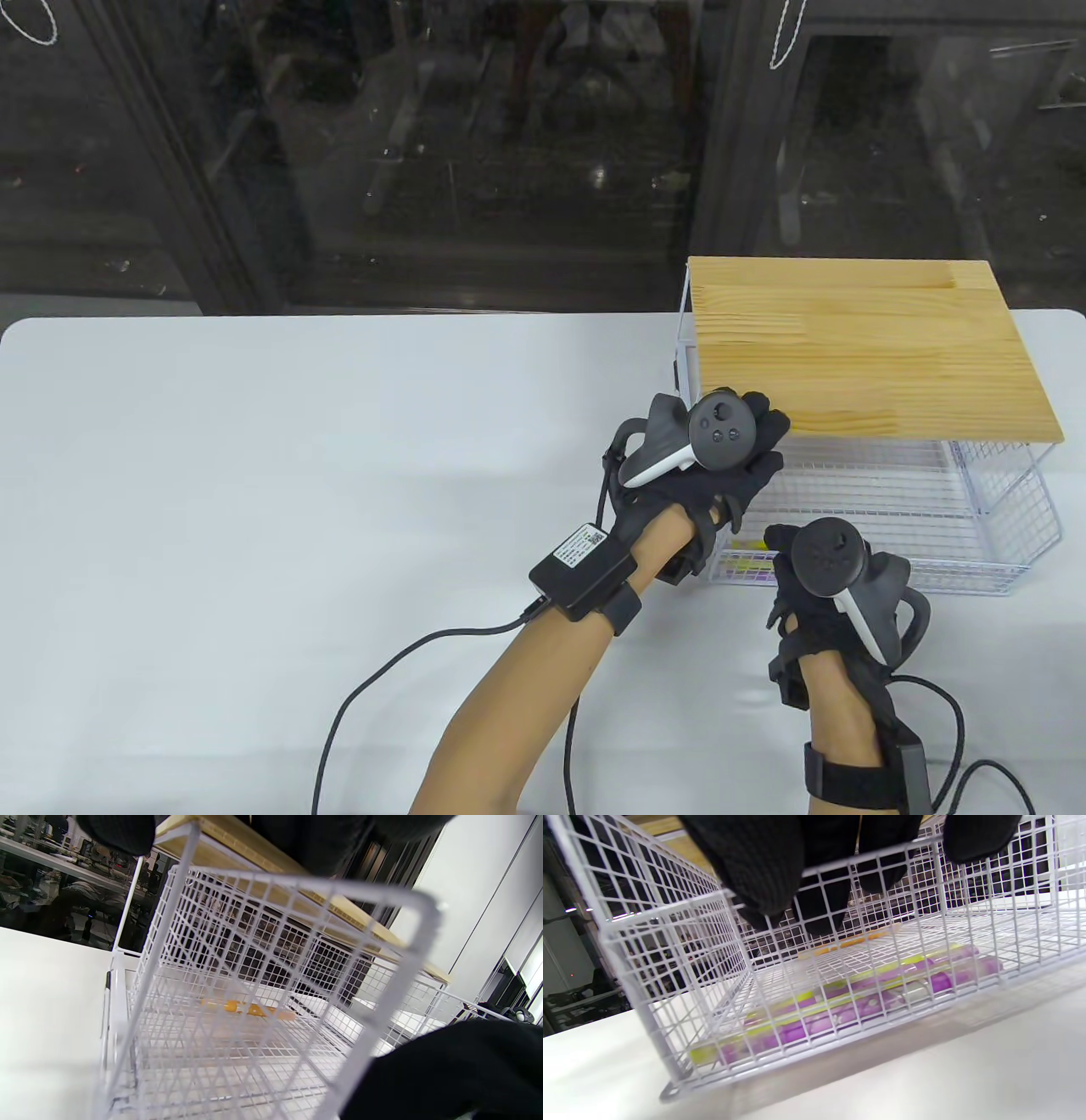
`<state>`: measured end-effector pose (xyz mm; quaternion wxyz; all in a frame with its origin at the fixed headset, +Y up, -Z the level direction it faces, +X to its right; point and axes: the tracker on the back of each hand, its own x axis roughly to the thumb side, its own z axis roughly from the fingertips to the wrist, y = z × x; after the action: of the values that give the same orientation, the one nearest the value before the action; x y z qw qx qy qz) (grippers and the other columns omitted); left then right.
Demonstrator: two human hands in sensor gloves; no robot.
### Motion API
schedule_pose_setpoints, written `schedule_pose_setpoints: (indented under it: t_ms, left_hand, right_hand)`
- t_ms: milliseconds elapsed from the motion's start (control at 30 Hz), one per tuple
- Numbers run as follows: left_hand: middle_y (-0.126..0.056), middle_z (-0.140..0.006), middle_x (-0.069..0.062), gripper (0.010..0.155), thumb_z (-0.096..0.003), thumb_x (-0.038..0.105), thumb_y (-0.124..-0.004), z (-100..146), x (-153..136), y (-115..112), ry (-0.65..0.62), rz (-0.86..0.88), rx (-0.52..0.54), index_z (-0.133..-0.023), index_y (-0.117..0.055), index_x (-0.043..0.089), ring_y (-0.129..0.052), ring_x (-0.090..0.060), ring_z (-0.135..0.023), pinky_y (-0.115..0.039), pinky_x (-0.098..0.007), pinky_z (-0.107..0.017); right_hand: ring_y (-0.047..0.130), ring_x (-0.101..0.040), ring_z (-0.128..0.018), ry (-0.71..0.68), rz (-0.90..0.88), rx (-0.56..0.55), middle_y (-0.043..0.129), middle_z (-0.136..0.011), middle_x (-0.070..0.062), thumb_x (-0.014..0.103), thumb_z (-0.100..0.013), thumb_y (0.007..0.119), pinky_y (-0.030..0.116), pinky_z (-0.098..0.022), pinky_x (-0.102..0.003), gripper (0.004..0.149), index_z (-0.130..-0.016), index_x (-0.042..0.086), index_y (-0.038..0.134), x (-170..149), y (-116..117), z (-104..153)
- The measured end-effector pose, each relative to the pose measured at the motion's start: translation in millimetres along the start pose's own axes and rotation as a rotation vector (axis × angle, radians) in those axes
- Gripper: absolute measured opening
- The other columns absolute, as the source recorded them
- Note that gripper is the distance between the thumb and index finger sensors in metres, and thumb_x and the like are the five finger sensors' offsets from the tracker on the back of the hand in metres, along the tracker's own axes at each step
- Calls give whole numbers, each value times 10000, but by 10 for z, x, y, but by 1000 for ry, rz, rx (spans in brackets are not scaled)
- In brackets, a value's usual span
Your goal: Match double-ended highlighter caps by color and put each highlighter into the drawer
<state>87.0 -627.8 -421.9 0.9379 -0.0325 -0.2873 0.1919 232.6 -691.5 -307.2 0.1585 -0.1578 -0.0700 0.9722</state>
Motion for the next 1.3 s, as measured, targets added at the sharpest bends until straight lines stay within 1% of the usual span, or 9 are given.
schedule_pose_setpoints:
  t_ms: [67, 200, 300, 700, 867, 900, 1000, 1100, 1300]
  left_hand:
    - [-580, -1174, 114, 663, -433, 560, -563, 2, 0, -1, -2, -4, 5, -1064, -657, 378, -426, -240, -1104, -610, -612, -680]
    - [-585, -1172, 114, 659, -434, 558, -563, 1, -6, 5, 1, 4, 4, -1061, -663, 382, -427, -235, -1104, -617, -610, -677]
    - [-592, -1170, 115, 658, -433, 557, -565, 0, -9, 11, 5, 14, 3, -1058, -672, 383, -432, -233, -1104, -622, -611, -674]
    - [-594, -1169, 133, 651, -433, 558, -562, 1, -40, 13, 7, 35, 1, -1053, -678, 399, -431, -210, -1105, -630, -607, -671]
    - [-599, -1167, 134, 649, -434, 558, -563, -1, -50, 11, 4, 46, 6, -1051, -684, 399, -433, -207, -1105, -633, -607, -669]
    - [-599, -1167, 134, 648, -434, 557, -563, -1, -51, 8, 4, 48, 7, -1051, -683, 401, -432, -207, -1105, -633, -607, -668]
    - [-598, -1167, 136, 646, -434, 558, -561, 0, -51, 5, 2, 42, 10, -1050, -679, 404, -432, -207, -1106, -635, -608, -667]
    - [-594, -1168, 139, 646, -434, 558, -560, 5, -53, 0, 0, 41, 17, -1051, -676, 405, -432, -205, -1107, -638, -608, -664]
    - [-597, -1167, 140, 645, -434, 560, -559, 9, -55, -6, -4, 38, 25, -1050, -676, 406, -434, -205, -1106, -649, -609, -656]
  right_hand:
    - [802, -442, -862, -2, -9, -14, 994, -874, -5, 267, -463, 836, 590, -664, -617, 339, -719, 392, 1019, 8, 16, -21]
    - [812, -444, -860, 5, -12, -10, 1001, -871, -6, 261, -457, 842, 593, -664, -614, 339, -710, 391, 1028, 9, 7, -28]
    - [816, -441, -862, 7, -18, -32, 1004, -870, -8, 263, -455, 847, 599, -665, -608, 339, -710, 389, 1031, 10, 21, -57]
    - [824, -416, -876, -17, 8, -104, 996, -887, 21, 276, -458, 832, 619, -662, -597, 353, -721, 423, 1015, 47, 119, -275]
    - [809, -407, -889, -9, -7, -92, 986, -900, 19, 281, -461, 825, 600, -673, -588, 358, -727, 435, 1010, 54, 142, -392]
    - [810, -402, -890, -9, -1, -91, 984, -901, 53, 284, -464, 821, 599, -675, -584, 360, -732, 439, 1005, 58, 150, -429]
    - [800, -397, -900, -4, -12, -94, 977, -911, 56, 287, -464, 817, 590, -682, -578, 365, -732, 450, 1004, 65, 174, -506]
    - [769, -379, -925, 15, -30, -72, 961, -932, 68, 289, -469, 805, 562, -699, -563, 376, -738, 455, 1009, 69, 192, -611]
    - [760, -359, -941, 22, -46, -71, 959, -942, 89, 286, -474, 804, 555, -712, -538, 388, -736, 480, 1013, 64, 216, -771]
